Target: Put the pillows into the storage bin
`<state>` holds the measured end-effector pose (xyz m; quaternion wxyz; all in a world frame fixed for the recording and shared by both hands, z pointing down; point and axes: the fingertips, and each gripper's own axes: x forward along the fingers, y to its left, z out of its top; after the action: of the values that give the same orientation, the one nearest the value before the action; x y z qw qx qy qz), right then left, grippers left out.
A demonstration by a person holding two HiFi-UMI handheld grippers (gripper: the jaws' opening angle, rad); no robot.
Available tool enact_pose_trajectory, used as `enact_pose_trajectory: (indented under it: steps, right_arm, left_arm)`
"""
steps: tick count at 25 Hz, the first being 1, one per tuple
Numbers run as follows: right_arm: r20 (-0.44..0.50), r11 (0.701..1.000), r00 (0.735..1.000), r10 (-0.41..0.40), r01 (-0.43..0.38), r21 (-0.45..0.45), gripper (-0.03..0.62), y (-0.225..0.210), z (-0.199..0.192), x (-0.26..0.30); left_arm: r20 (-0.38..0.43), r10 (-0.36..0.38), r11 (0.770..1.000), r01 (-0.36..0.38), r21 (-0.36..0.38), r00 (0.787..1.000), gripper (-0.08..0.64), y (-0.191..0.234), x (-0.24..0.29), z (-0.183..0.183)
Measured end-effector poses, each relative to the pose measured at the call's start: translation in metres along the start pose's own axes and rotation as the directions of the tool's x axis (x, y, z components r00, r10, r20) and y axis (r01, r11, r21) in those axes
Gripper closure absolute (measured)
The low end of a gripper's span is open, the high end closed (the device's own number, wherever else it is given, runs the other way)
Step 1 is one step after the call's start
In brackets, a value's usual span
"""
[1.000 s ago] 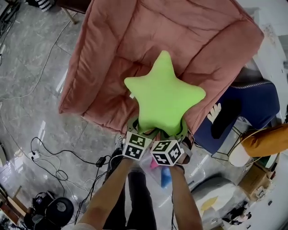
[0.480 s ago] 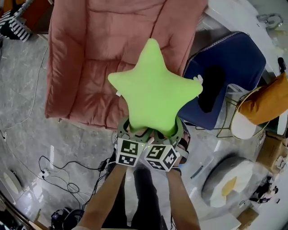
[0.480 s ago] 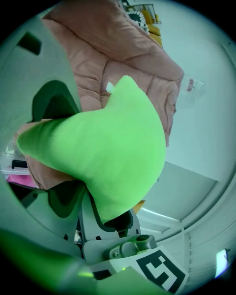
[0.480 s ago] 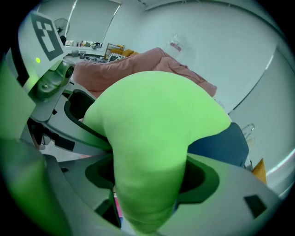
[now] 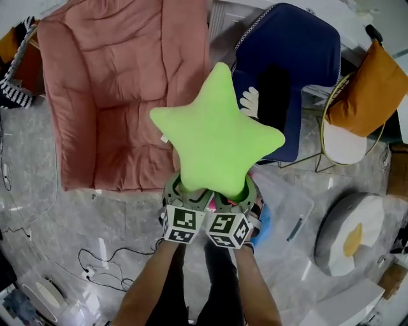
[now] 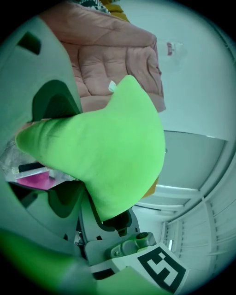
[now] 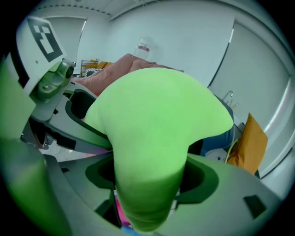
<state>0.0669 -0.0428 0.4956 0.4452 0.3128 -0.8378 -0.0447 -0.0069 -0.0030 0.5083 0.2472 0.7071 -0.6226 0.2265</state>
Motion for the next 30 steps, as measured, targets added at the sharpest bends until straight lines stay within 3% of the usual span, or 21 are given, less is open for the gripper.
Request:
enact_pose_trajectory:
  steps: [3, 5, 10, 13, 17, 21, 24, 27, 30]
  right_arm:
    - [-0.035, 0.992, 0.999, -0.027, 0.031, 0.124, 0.236, -0.018, -0.042, -0.017]
    - [-0.080, 0.978, 0.996, -0.046, 0.061, 0.199, 0.239, -0.031, -0.082, -0.033]
    - [-0.201, 0.930, 0.978, -0.064, 0.132, 0.342, 0.239, -0.058, -0.196, -0.077]
    - [-0.291, 0.882, 0.954, -0.072, 0.197, 0.428, 0.239, -0.062, -0.263, -0.106]
    - [-0.365, 0.790, 0.930, -0.044, 0.256, 0.557, 0.239, -0.058, -0.337, -0.138]
    - [-0.389, 0.697, 0.921, 0.006, 0.275, 0.662, 0.239, -0.054, -0.400, -0.161]
    - [-0.385, 0.606, 0.921, 0.066, 0.270, 0.749, 0.238, -0.046, -0.441, -0.174]
    - [-0.360, 0.499, 0.924, 0.132, 0.252, 0.829, 0.236, -0.038, -0.476, -0.180]
    - [-0.301, 0.396, 0.933, 0.196, 0.205, 0.895, 0.235, -0.031, -0.500, -0.175]
  left_arm:
    - [-0.032, -0.089, 0.992, 0.091, 0.083, 0.996, 0.160, -0.043, 0.012, 0.001]
    - [-0.076, -0.179, 0.976, 0.187, 0.110, 0.981, 0.160, -0.084, 0.024, -0.005]
    - [-0.188, -0.347, 0.913, 0.377, 0.158, 0.919, 0.160, -0.198, 0.046, -0.034]
    - [-0.262, -0.434, 0.856, 0.485, 0.178, 0.862, 0.160, -0.264, 0.053, -0.059]
    - [-0.371, -0.504, 0.771, 0.600, 0.214, 0.780, 0.160, -0.334, 0.057, -0.089]
    - [-0.478, -0.530, 0.690, 0.684, 0.238, 0.701, 0.160, -0.392, 0.063, -0.116]
    - [-0.548, -0.528, 0.635, 0.730, 0.254, 0.649, 0.160, -0.428, 0.065, -0.134]
    - [-0.609, -0.515, 0.597, 0.762, 0.251, 0.604, 0.160, -0.457, 0.071, -0.153]
    - [-0.653, -0.491, 0.585, 0.774, 0.243, 0.576, 0.160, -0.470, 0.081, -0.167]
